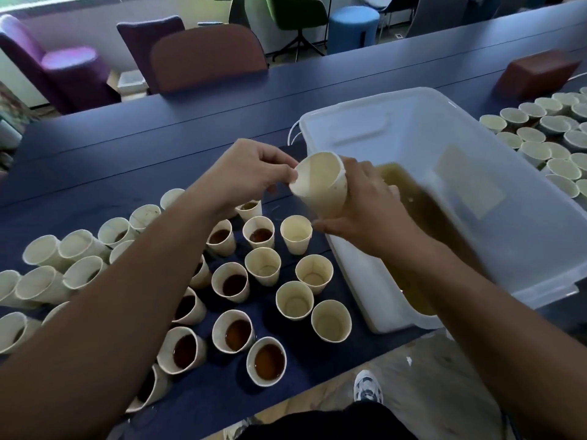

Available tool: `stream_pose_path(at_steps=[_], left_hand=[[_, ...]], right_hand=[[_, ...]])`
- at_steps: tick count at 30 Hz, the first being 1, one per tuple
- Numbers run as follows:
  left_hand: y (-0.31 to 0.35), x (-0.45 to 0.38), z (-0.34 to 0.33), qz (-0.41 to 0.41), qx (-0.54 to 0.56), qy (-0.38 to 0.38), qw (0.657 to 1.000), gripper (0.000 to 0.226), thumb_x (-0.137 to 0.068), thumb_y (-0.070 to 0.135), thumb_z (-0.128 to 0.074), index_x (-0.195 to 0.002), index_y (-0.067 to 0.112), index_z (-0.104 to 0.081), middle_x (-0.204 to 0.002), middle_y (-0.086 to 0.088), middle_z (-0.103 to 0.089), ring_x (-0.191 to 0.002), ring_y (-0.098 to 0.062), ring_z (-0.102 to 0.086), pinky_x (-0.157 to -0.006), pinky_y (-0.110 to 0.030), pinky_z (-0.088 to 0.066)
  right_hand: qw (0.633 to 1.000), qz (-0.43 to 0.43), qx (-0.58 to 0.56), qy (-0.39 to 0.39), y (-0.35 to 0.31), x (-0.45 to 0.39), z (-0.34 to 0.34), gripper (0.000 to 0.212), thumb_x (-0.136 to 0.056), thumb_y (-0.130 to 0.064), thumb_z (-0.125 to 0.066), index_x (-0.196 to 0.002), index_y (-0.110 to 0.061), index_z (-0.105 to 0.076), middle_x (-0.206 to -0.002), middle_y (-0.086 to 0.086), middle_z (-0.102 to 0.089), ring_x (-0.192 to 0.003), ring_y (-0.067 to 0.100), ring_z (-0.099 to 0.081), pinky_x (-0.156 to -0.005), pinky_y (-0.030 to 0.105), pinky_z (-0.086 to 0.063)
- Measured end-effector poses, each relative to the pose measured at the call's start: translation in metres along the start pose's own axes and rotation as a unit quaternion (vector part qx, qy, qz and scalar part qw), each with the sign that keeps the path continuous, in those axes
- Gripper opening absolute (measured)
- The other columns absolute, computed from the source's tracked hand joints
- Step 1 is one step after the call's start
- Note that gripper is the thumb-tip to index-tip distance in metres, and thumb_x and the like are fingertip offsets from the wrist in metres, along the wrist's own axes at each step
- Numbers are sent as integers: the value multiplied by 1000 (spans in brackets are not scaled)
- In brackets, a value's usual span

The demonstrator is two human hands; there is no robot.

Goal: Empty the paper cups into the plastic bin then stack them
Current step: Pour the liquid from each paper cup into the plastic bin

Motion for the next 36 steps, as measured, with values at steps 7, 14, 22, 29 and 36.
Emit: stream_pose_path(at_steps=[7,14,22,29,36], left_hand=[[-49,-8,44,54,-26,122,991,11,-87,10,-71,-86,20,-76,-75,2,-71,-56,-11,-54,-44,-12,-41],[-97,-65,20,104,-79,159,979,20,-84,16,-71,-70,31,-72,-79,5,-73,-76,-14,-65,-72,-36,-57],[-148,-116,-36,174,-169,147,959,16,-92,21,-67,-102,14,-76,-98,-3,-73,-87,-21,-67,-72,-35,-58],[-175,-123,-55,205,-198,99,953,18,-91,24,-67,-96,10,-77,-92,-8,-75,-85,-24,-69,-77,-40,-61],[-167,-121,7,144,-290,184,928,22,-98,29,-60,-117,22,-68,-116,-7,-68,-109,-32,-63,-84,-37,-46]], right_hand=[[1000,6,-12,23,23,11,-18,30,-94,-37,-65,-119,-22,-62,-89,-12,-49,-71,3,-48,-68,24,-41],[998,13,-11,68,23,14,-19,17,-96,-34,-63,-104,-21,-69,-79,-14,-48,-65,0,-46,-58,13,-33],[996,29,-45,77,26,14,-18,12,-94,-29,-64,-101,-20,-70,-74,-21,-37,-62,1,-43,-65,27,-36],[994,43,-52,83,29,13,-19,11,-94,-31,-64,-100,-23,-68,-78,-14,-48,-64,11,-48,-64,40,-52],[993,53,-62,83,27,14,-18,9,-94,-29,-65,-102,-24,-66,-73,-26,-38,-63,2,-46,-65,34,-46]])
Point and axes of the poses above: each hand's wrist, its own x-axis away from the middle knuckle, its own z-axis out of the back of the hand, y = z × x, the point moved 6 cm from there along -x, towards the middle knuckle
